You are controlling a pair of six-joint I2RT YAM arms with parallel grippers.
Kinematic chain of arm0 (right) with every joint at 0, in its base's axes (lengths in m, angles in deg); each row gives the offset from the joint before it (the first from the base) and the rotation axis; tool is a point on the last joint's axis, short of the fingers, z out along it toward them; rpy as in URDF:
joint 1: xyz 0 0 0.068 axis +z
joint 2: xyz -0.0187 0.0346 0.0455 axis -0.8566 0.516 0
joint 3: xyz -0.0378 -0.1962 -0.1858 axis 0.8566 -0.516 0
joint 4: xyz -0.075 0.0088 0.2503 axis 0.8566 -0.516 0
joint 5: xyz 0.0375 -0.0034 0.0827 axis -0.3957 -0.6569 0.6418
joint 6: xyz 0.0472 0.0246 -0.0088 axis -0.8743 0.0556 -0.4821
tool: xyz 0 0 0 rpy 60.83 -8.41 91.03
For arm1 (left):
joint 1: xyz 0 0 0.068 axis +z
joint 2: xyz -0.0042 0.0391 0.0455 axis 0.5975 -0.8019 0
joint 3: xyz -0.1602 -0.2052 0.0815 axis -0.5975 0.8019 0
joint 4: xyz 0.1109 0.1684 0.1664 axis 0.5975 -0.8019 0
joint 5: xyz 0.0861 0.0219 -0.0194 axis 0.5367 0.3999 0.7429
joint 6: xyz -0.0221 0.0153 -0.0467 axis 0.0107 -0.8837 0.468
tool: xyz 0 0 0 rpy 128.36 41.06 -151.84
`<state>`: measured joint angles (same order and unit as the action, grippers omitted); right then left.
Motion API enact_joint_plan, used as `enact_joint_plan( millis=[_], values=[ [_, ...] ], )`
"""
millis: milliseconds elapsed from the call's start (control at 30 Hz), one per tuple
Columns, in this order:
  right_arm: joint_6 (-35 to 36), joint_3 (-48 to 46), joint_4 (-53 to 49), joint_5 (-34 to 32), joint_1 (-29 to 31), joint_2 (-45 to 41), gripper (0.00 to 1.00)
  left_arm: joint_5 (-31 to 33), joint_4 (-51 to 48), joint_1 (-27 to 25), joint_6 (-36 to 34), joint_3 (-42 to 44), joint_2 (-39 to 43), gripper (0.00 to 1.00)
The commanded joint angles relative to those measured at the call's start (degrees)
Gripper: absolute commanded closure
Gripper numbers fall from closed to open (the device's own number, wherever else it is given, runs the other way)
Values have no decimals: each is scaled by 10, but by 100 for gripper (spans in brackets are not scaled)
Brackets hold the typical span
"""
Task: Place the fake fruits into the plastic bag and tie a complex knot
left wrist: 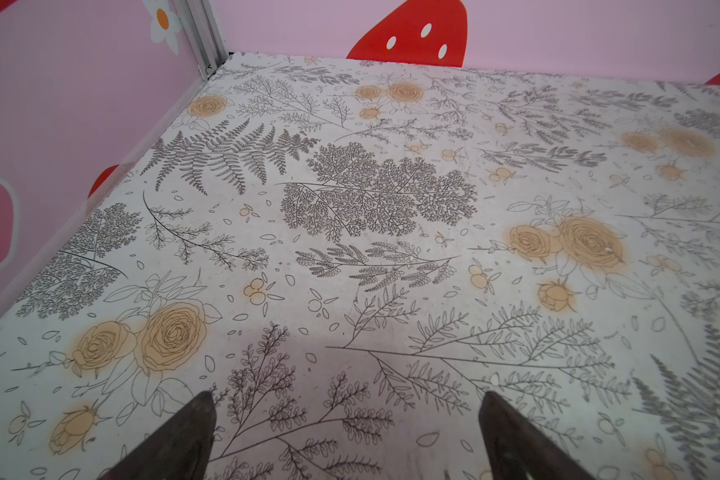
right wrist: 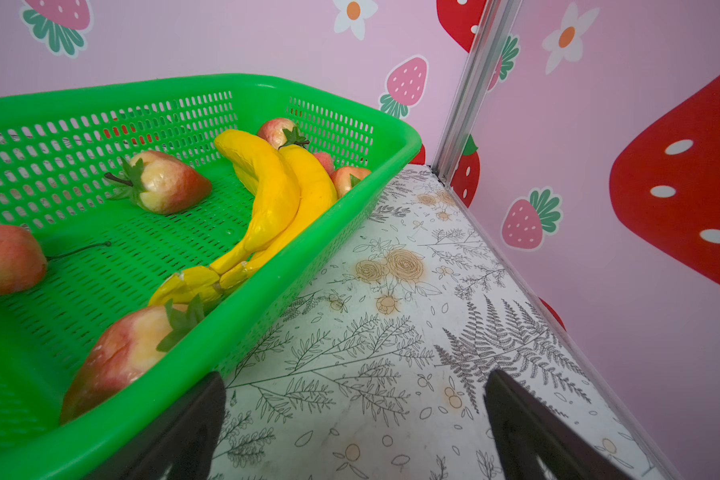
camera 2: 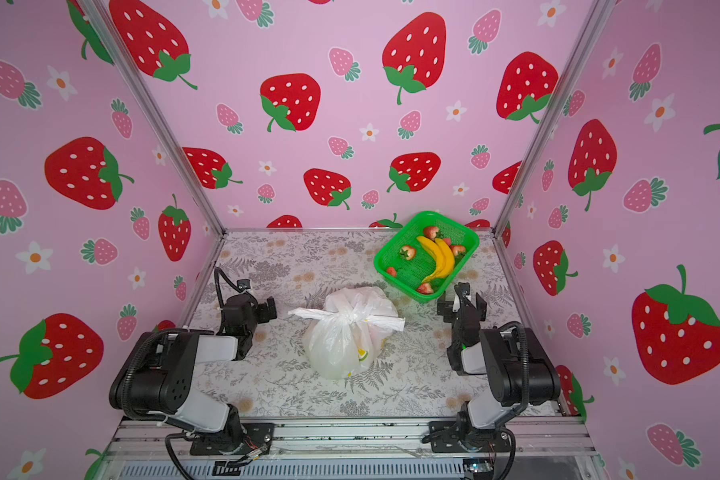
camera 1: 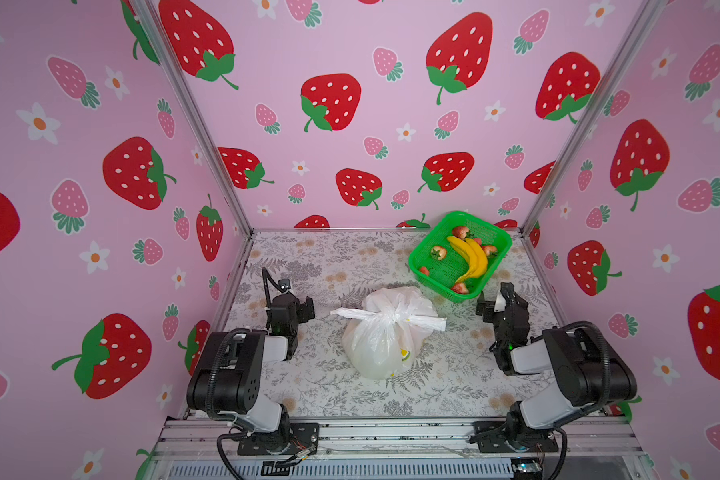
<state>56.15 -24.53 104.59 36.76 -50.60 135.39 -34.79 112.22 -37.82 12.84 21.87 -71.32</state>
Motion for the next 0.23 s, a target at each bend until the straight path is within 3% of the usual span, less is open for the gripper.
enact_joint_plan(
  millis=[0, 200],
  values=[
    [-4, 7, 18, 3, -3, -4, 0, -4, 20, 2, -3, -20, 6, 1],
    [-4, 7, 18, 3, -3, -3, 0, -4, 19, 2, -3, -20, 6, 1]
  ],
)
